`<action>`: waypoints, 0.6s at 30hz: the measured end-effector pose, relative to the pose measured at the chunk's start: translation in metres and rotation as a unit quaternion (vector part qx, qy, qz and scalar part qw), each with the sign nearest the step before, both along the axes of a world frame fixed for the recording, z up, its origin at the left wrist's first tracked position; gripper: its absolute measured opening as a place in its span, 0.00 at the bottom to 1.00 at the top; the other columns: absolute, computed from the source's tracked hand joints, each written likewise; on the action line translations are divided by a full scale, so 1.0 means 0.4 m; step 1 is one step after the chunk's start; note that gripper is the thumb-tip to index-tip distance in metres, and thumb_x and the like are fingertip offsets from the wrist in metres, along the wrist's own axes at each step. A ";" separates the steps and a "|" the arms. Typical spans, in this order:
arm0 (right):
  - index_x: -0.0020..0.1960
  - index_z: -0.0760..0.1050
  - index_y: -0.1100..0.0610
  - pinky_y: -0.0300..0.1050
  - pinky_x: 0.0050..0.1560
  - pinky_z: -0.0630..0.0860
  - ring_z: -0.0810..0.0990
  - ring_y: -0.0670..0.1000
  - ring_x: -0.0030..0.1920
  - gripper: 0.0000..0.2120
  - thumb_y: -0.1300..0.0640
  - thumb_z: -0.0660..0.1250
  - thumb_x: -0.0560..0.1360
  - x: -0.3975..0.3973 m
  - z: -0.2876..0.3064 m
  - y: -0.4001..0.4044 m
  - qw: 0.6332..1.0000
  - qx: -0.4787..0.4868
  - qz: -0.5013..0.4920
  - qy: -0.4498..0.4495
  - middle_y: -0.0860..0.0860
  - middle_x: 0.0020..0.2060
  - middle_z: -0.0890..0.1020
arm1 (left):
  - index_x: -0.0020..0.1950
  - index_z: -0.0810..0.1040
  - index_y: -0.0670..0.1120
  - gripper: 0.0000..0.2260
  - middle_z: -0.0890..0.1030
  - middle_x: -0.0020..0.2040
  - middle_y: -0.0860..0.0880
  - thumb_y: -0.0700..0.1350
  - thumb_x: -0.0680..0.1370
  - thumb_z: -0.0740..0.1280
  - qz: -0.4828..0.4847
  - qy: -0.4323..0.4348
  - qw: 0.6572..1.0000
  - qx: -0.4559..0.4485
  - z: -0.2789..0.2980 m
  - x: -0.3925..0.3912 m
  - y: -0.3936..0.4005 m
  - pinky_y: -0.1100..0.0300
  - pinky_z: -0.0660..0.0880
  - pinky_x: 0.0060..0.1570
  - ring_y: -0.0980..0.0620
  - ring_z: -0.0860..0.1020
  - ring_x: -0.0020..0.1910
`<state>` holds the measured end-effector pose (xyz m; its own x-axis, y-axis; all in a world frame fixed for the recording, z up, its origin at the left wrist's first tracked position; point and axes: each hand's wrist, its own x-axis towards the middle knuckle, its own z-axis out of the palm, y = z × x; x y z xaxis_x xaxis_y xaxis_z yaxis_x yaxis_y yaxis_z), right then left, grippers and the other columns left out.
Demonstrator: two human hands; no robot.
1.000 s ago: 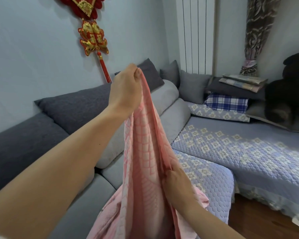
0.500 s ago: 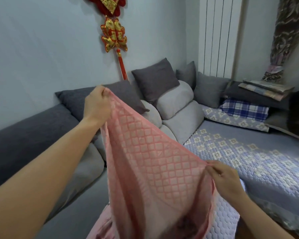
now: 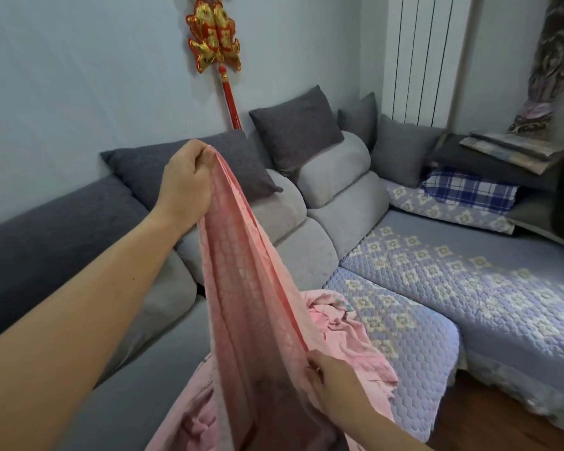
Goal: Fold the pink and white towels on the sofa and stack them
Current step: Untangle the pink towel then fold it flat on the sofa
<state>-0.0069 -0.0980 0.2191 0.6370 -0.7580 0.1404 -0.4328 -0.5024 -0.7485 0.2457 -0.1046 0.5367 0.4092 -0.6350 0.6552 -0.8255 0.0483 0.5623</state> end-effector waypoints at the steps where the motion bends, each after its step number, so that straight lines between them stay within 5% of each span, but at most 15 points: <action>1: 0.42 0.72 0.46 0.43 0.40 0.68 0.76 0.46 0.38 0.09 0.46 0.56 0.76 0.012 0.002 -0.001 1.000 -0.022 -0.004 0.007 0.44 0.35 0.79 | 0.47 0.75 0.44 0.10 0.73 0.38 0.55 0.45 0.85 0.57 -0.005 -0.003 1.000 -0.003 0.000 -0.006 0.000 0.65 0.70 0.41 0.61 0.71 0.36; 4: 0.43 0.77 0.49 0.45 0.36 0.70 0.80 0.51 0.37 0.14 0.45 0.54 0.73 0.028 -0.017 -0.025 0.993 -0.102 -0.055 0.035 0.47 0.36 0.80 | 0.48 0.75 0.44 0.10 0.75 0.39 0.54 0.45 0.85 0.58 -0.007 0.001 1.000 -0.008 0.003 -0.014 -0.002 0.58 0.71 0.43 0.57 0.72 0.39; 6: 0.45 0.77 0.47 0.44 0.27 0.66 0.77 0.52 0.29 0.03 0.50 0.66 0.72 0.028 -0.016 -0.031 0.982 -0.160 -0.071 0.071 0.46 0.33 0.75 | 0.50 0.76 0.41 0.12 0.76 0.41 0.49 0.46 0.85 0.57 0.001 0.004 1.000 -0.011 0.009 -0.018 -0.003 0.54 0.73 0.45 0.54 0.73 0.41; 7: 0.47 0.77 0.46 0.44 0.24 0.63 0.75 0.52 0.27 0.06 0.52 0.71 0.70 0.032 -0.017 -0.029 0.978 -0.174 -0.073 0.090 0.45 0.33 0.73 | 0.51 0.76 0.40 0.12 0.76 0.42 0.49 0.46 0.85 0.57 0.006 0.008 1.000 -0.014 0.011 -0.022 -0.005 0.53 0.73 0.45 0.53 0.73 0.41; 10: 0.54 0.80 0.48 0.44 0.24 0.60 0.72 0.52 0.27 0.14 0.53 0.71 0.69 0.043 -0.020 -0.010 0.962 -0.260 -0.037 0.075 0.47 0.35 0.72 | 0.50 0.75 0.38 0.13 0.73 0.39 0.51 0.46 0.85 0.57 0.015 0.029 0.999 -0.023 0.016 -0.035 -0.014 0.58 0.71 0.43 0.55 0.71 0.40; 13: 0.52 0.81 0.47 0.44 0.25 0.68 0.77 0.50 0.31 0.13 0.51 0.68 0.67 0.073 0.007 0.029 0.944 -0.329 0.003 0.033 0.46 0.39 0.77 | 0.49 0.75 0.38 0.13 0.72 0.37 0.53 0.46 0.85 0.57 0.021 0.038 0.999 -0.023 0.018 -0.048 -0.027 0.63 0.69 0.39 0.56 0.70 0.38; 18: 0.43 0.80 0.52 0.47 0.25 0.73 0.76 0.52 0.27 0.12 0.58 0.77 0.61 0.087 0.020 -0.032 0.946 -0.270 -0.118 0.133 0.50 0.33 0.76 | 0.45 0.73 0.44 0.11 0.70 0.35 0.54 0.44 0.85 0.57 0.023 0.021 0.999 -0.027 0.033 -0.063 -0.039 0.72 0.66 0.33 0.59 0.68 0.34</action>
<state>0.0281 -0.1107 0.2270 0.5257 -0.7474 0.4062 -0.7183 -0.6458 -0.2587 0.2204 -0.1204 0.5498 0.4662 -0.5793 0.6686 -0.8027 0.0407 0.5950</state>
